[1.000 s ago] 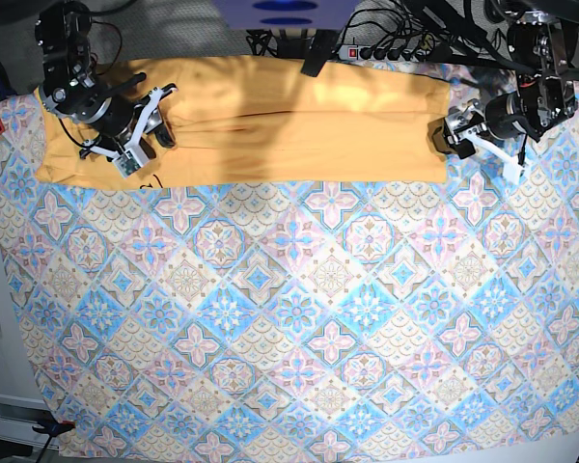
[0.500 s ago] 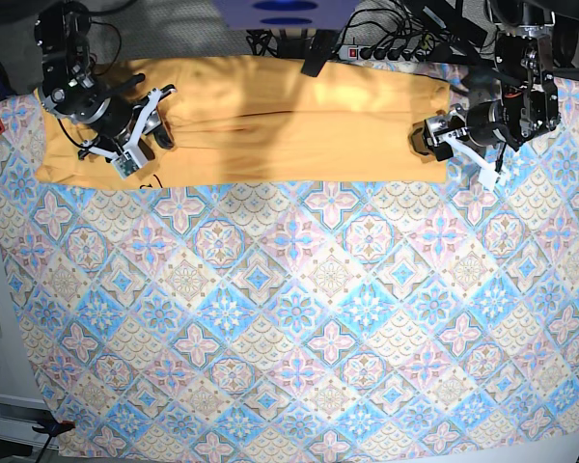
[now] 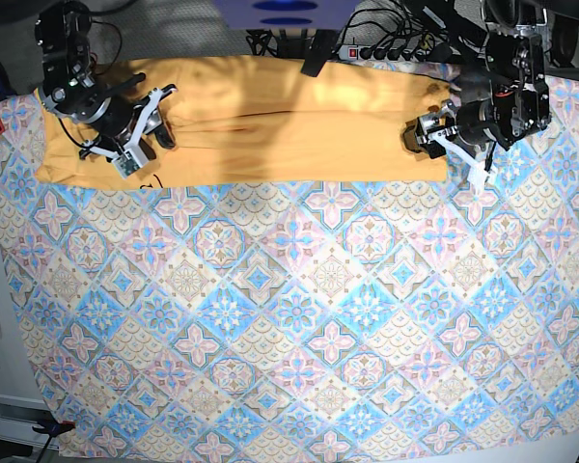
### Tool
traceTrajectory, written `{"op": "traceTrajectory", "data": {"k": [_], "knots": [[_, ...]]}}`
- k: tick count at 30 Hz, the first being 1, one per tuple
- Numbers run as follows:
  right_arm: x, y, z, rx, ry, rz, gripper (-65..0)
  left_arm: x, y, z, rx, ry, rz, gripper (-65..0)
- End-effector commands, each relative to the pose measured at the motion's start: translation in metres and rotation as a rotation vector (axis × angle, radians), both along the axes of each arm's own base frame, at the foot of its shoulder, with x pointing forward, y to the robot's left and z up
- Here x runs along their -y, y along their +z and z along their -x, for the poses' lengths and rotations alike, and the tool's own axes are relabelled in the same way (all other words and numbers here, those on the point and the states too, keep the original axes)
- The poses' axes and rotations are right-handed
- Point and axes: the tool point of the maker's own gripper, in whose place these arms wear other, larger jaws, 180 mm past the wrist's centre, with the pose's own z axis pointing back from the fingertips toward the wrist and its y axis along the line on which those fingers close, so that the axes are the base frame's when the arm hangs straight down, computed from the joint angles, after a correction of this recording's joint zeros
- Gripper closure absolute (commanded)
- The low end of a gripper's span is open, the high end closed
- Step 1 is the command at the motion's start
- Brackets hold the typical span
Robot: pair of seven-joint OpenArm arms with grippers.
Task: Fold the T-shirt properly
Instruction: 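Adjust the left gripper's grip on the shirt end near it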
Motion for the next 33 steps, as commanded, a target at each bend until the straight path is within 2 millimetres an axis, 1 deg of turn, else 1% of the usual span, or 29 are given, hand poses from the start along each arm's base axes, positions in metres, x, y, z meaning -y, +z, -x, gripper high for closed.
{"op": "traceTrajectory", "data": {"k": [1,3,6,8,10,12,14,16,18,22,26,30,33], "knots": [[0.0,0.008,-0.005,0.031,0.007,-0.009,-21.7,0.004,0.005,-0.004,0.018,-0.019,0.009,-37.6],[0.0,0.008,-0.005,0.029,0.007,-0.009,-21.7,0.008,0.004,-0.003,0.014,-0.034,0.012,-31.2],[0.0,0.008,-0.005,0.029,0.007,-0.009,-21.7,0.009,0.004,-0.003,0.014,-0.034,0.017,-23.0],[0.0,0.008,-0.005,0.029,0.007,-0.009,-21.7,0.01,0.004,-0.003,0.016,-0.032,0.021,-18.5],[0.0,0.008,-0.005,0.029,0.007,-0.009,-21.7,0.008,0.006,-0.004,0.022,-0.03,0.018,-16.1],[0.0,0.008,-0.005,0.029,0.007,-0.009,-21.7,0.005,0.008,-0.006,0.029,-0.023,0.013,-15.7],[0.0,0.008,-0.005,0.029,0.007,-0.009,-21.7,-0.011,0.014,-0.012,0.055,0.027,-0.002,-15.5],[0.0,0.008,-0.005,0.029,0.007,-0.009,-21.7,-0.025,0.021,-0.013,0.076,0.066,-0.022,-15.5],[-0.001,0.007,-0.004,0.028,0.009,-0.011,-21.7,-0.036,0.031,-0.018,0.112,0.092,-0.042,-15.4],[-0.003,0.008,-0.004,0.029,0.015,-0.013,-21.7,-0.055,0.042,-0.018,0.142,0.131,-0.076,-15.4],[-0.003,0.008,-0.004,0.027,0.017,-0.011,-21.7,-0.057,0.042,-0.017,0.138,0.134,-0.08,-15.4],[-0.003,0.008,-0.004,0.027,0.017,-0.011,-21.7,-0.056,0.034,-0.013,0.111,0.139,-0.074,-17.0],[-0.003,0.009,-0.004,0.028,0.017,-0.012,-21.7,-0.05,0.017,-0.004,0.05,0.131,-0.054,-24.4]]}}
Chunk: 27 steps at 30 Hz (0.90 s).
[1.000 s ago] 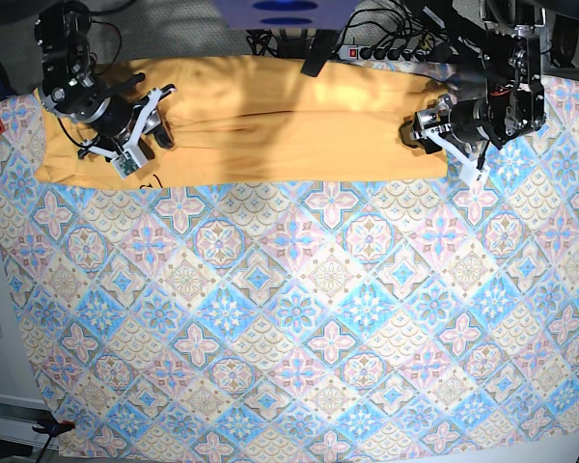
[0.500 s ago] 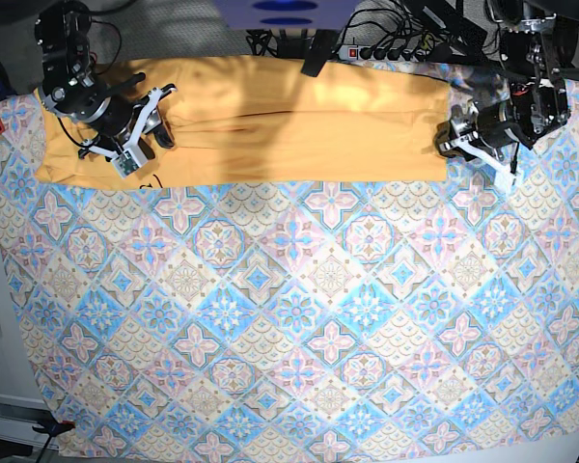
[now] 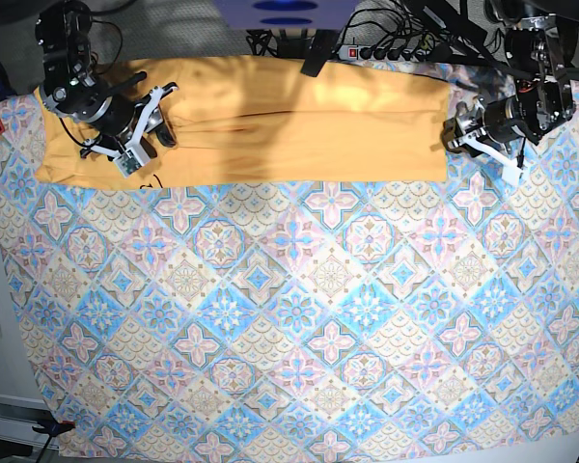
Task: Fold the T-shirt properly
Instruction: 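Adjust the left gripper's grip on the shirt end near it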
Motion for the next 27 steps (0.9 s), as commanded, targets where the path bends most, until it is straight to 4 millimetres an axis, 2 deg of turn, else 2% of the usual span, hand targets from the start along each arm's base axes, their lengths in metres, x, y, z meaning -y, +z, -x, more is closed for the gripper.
{"op": "traceTrajectory", "data": {"k": [1,6,9,12,18,24,27], "knots": [[-0.001,0.01,-0.007,0.038,0.007,-0.014,-21.7,-0.002,0.006,-0.009,0.027,-0.006,-0.002,-27.9],[-0.001,0.009,-0.006,0.037,0.007,-0.014,-21.7,0.006,0.003,-0.01,0.022,-0.028,0.008,-50.4],[-0.001,0.009,-0.006,0.037,0.007,-0.014,-21.7,0.007,0.003,-0.011,0.024,-0.027,0.012,-57.5],[-0.001,0.01,-0.007,0.041,0.007,-0.016,-21.7,0.014,-0.001,-0.008,0.01,-0.045,0.021,-58.4],[-0.001,0.011,-0.007,0.043,0.007,-0.016,-21.7,0.02,-0.033,0.006,-0.096,0.003,0.081,-58.4],[0.0,0.011,-0.008,0.045,0.003,-0.013,-21.7,0.027,-0.036,0.007,-0.1,0.004,0.096,-58.3],[0.0,0.011,-0.008,0.045,0.003,-0.013,-21.7,0.05,-0.04,0.012,-0.118,-0.048,0.127,-54.2]]}}
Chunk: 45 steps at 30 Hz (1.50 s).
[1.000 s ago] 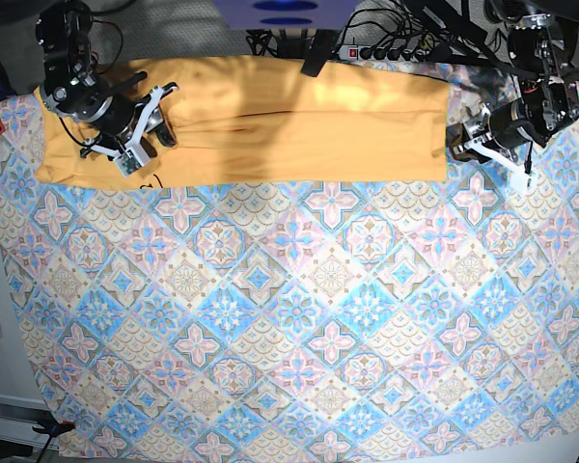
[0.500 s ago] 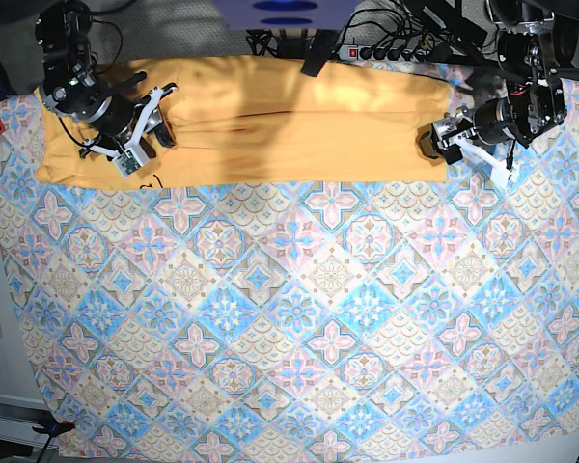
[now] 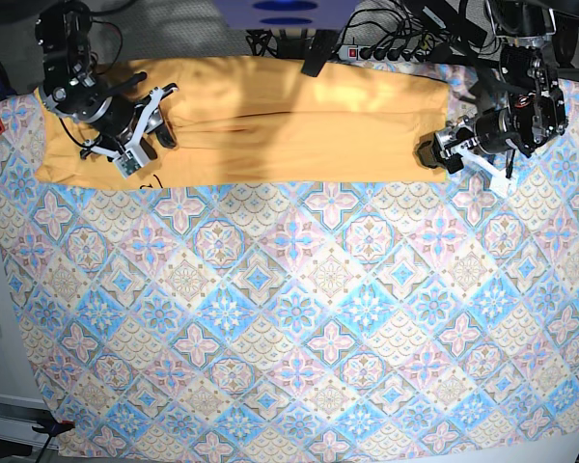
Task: Fold the T-shirt properly
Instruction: 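Adjust the left gripper's grip on the shirt end near it, then lift the shirt end with the left gripper and fold it toward the right gripper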
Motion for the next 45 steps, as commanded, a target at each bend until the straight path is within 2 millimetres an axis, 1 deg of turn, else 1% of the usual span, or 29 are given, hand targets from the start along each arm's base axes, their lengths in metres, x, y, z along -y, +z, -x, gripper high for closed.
{"op": "traceTrajectory", "data": {"k": [1,4,8,10,12,14,17,24,26,28,30,32,45], "knots": [[0.0,0.009,-0.006,0.035,0.008,-0.01,-21.7,0.028,-0.014,0.017,-0.058,-0.031,0.046,-51.1],[0.0,0.009,-0.006,0.034,0.008,-0.009,-21.7,0.035,-0.015,0.018,-0.062,-0.046,0.055,-41.4],[0.0,0.009,-0.006,0.034,0.008,-0.009,-21.7,0.036,-0.016,0.02,-0.067,-0.047,0.059,-29.9],[0.0,0.009,-0.006,0.034,0.008,-0.009,-21.7,0.036,-0.015,0.021,-0.069,-0.048,0.061,-25.5],[0.0,0.01,-0.007,0.036,0.009,-0.009,-21.7,0.038,-0.015,0.021,-0.069,-0.043,0.072,-23.7],[0.0,0.01,-0.007,0.037,0.009,-0.009,-21.7,0.042,-0.014,0.021,-0.067,-0.039,0.093,-23.1],[-0.001,0.009,-0.007,0.034,0.012,-0.009,-21.7,0.055,-0.015,0.025,-0.078,-0.076,0.112,-23.1],[-0.001,0.009,-0.007,0.035,0.01,-0.008,-21.7,0.057,-0.016,0.026,-0.08,-0.083,0.113,-23.3],[0.0,0.009,-0.008,0.035,0.009,-0.008,-21.7,0.063,-0.015,0.027,-0.083,-0.102,0.123,-23.3],[0.0,0.009,-0.007,0.033,0.009,-0.008,-21.7,0.076,-0.005,0.021,-0.044,-0.153,0.124,-23.3],[0.001,0.008,-0.007,0.031,0.007,-0.007,-21.7,0.081,0.006,0.021,-0.01,-0.177,0.121,-23.3],[0.0,0.008,-0.007,0.031,0.008,-0.008,-21.7,0.082,0.011,0.018,0.01,-0.184,0.117,-23.4],[-0.001,0.008,-0.007,0.03,0.009,-0.01,-21.7,0.08,0.011,0.016,0.017,-0.182,0.109,-22.7]]}}
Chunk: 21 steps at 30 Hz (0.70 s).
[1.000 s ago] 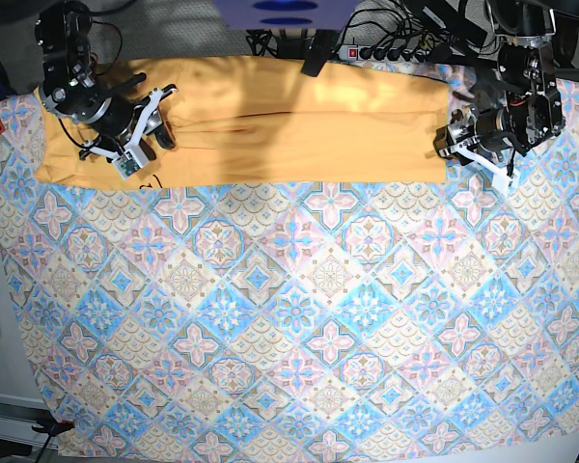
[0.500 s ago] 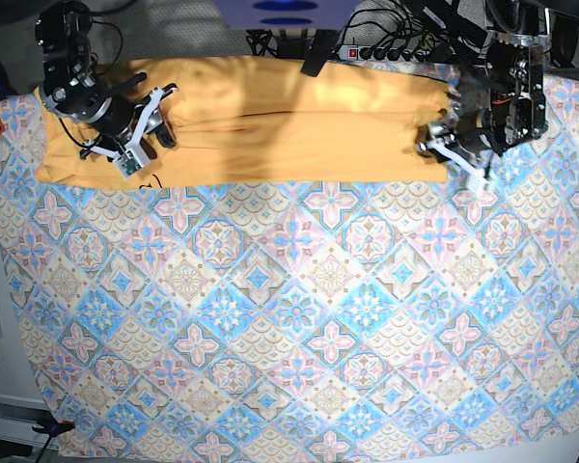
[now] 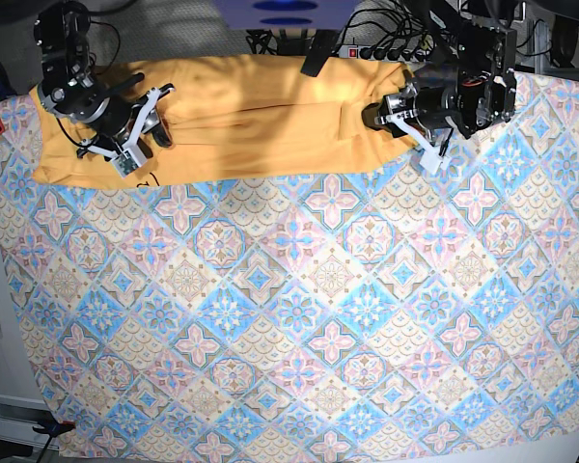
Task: Fold the T-shirt properly
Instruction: 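Lift the shirt end with the left gripper and fold it toward the right gripper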
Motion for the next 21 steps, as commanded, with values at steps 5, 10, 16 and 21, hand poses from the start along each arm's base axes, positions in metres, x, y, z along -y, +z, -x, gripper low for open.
{"op": "traceTrajectory", "data": {"k": [5,10,16,21], "knots": [[-0.002,0.011,-0.009,0.046,0.003,-0.024,-21.7,-0.017,0.006,-0.013,0.037,0.034,-0.029,-18.4],[-0.002,0.011,-0.009,0.048,0.002,-0.024,-21.7,-0.045,0.012,-0.023,0.065,0.119,-0.059,-10.6],[-0.001,0.011,-0.008,0.045,0.001,-0.023,-21.7,-0.069,0.018,-0.029,0.086,0.174,-0.088,-10.0],[-0.001,0.011,-0.009,0.046,0.001,-0.024,-21.7,-0.087,0.023,-0.034,0.104,0.183,-0.123,-10.0]]}}
